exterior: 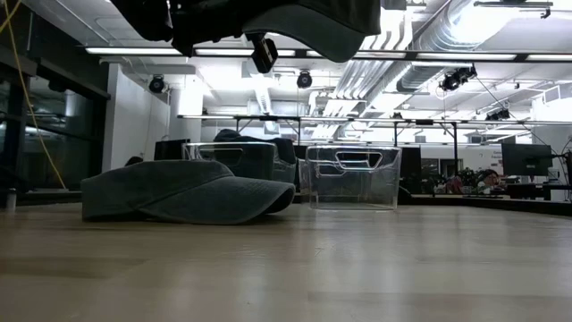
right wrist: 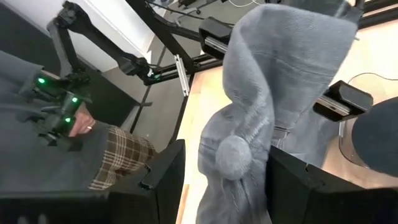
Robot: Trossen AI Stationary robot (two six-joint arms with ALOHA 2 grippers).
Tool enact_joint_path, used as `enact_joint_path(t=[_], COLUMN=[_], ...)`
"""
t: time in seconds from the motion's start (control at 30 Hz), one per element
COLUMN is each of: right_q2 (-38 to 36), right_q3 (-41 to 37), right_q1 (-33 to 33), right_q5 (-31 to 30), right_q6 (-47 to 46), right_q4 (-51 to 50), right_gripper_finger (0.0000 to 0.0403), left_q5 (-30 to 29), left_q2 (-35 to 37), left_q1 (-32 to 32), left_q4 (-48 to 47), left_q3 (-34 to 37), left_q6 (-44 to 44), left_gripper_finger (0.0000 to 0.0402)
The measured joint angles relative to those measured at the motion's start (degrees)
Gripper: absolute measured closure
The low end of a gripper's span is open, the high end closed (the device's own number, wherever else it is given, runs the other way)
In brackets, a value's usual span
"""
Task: Pick & Place hat
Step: Put the right gray cap into the right transparent bin
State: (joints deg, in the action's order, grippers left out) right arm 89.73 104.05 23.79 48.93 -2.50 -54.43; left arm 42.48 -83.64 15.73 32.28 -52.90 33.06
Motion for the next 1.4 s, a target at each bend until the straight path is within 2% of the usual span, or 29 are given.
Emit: enact_joint_path(t=[0.2,0.33,0.5,0.7,1.07,1.2,1.4], right_q2=[0.00,0.00,0.00,0.00,0.00,0.00,0.00], right_q3=[0.00,0.00,0.00,0.00,0.00,0.00,0.00], right_q1=[-2.67,-3.30,-3.28,-3.28,-3.61,-3.60,-3.61], right_q5=[-3.13,-3.85,-3.83,-2.97,-1.86,-1.85,-2.53], right_q6=[0.43,1.03,1.03,2.31,4.15,4.49,5.99], right_q4=[1.59,1.95,1.95,1.95,1.75,1.66,1.12], right_gripper_finger=[0.0227,0.0245,0.0297,0.0388,0.0395,0.0395,0.0395], left_q5=[-0.88,-0.90,-0.98,-1.26,-1.33,-1.51,-0.93], left_q2=[0.00,0.00,0.00,0.00,0.00,0.00,-0.02], left_q1=[0.00,0.00,0.00,0.00,0.00,0.00,0.00], left_q4=[0.09,0.08,-0.19,-1.17,-1.14,-1.14,0.09], left_q3=[0.00,0.00,0.00,0.00,0.00,0.00,0.00], left_q6=[-0.02,0.06,0.15,0.20,0.15,0.15,0.24], left_gripper_finger=[0.0401,0.0401,0.0401,0.0401,0.0399,0.0369,0.0266])
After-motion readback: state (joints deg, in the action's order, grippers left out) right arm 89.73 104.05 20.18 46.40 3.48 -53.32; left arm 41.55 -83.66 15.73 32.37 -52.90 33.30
